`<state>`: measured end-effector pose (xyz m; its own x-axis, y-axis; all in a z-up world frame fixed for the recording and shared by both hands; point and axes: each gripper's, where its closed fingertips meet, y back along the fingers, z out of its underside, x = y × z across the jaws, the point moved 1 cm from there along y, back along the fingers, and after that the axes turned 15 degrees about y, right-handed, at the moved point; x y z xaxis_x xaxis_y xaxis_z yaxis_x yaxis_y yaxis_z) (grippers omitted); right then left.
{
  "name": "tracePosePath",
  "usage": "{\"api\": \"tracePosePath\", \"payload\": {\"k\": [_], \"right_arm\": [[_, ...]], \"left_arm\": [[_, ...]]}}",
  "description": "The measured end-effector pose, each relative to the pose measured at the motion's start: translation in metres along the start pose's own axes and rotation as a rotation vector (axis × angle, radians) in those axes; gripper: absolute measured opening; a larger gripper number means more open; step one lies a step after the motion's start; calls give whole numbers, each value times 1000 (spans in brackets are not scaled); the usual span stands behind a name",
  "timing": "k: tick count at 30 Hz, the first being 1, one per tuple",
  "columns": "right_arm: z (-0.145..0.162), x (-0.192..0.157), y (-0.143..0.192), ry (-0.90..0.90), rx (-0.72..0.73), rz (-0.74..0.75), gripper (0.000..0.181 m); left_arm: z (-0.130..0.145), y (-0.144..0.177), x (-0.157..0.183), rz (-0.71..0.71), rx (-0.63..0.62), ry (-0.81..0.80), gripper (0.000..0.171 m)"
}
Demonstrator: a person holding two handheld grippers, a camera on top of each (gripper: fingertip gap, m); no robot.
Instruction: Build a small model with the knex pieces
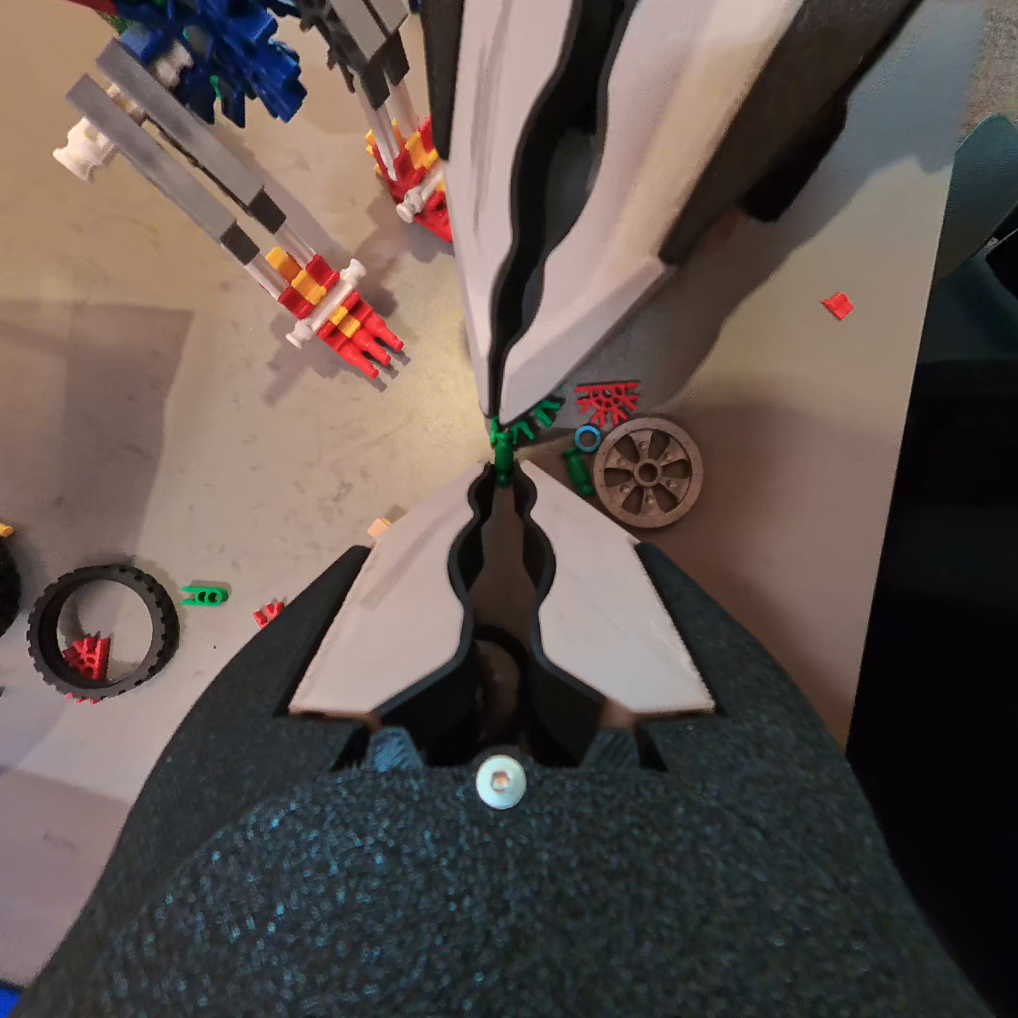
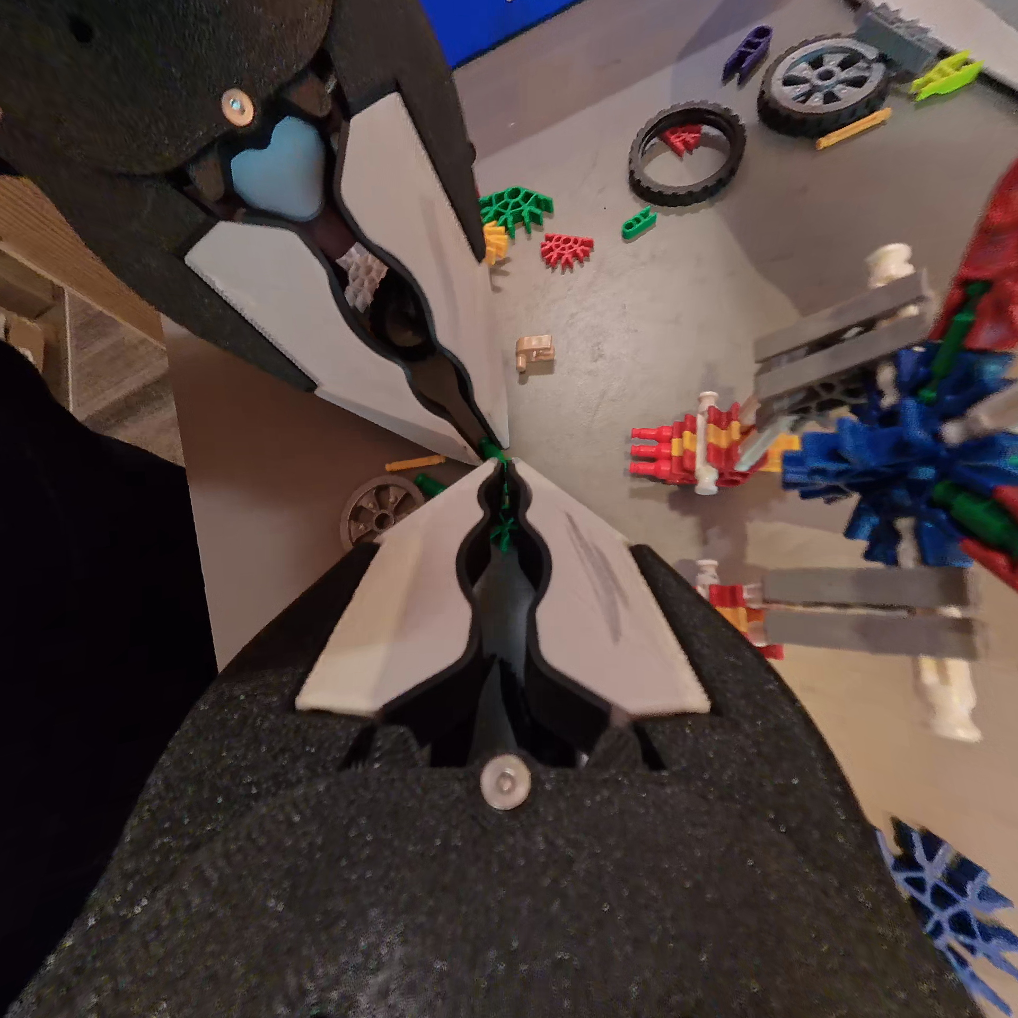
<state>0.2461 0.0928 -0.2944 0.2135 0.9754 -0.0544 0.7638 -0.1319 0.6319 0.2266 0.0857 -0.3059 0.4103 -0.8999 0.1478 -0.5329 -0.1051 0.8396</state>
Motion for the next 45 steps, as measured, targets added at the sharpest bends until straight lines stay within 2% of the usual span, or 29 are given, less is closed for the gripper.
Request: {"api": "tracePosePath", "payload": {"k": [6,21,45], "right_arm": [[8,-1,2,-1,-27,-2,0],[0,-4,-1,26,-1,0,0],[13,5,9,-33,-14,27,0]], "left_arm": [[-1,0,2,-12,-3,-15,4],[-3,-2,1,-52,-60,-46,3],[-11,-7,1,-118,-124,-130,4]]}}
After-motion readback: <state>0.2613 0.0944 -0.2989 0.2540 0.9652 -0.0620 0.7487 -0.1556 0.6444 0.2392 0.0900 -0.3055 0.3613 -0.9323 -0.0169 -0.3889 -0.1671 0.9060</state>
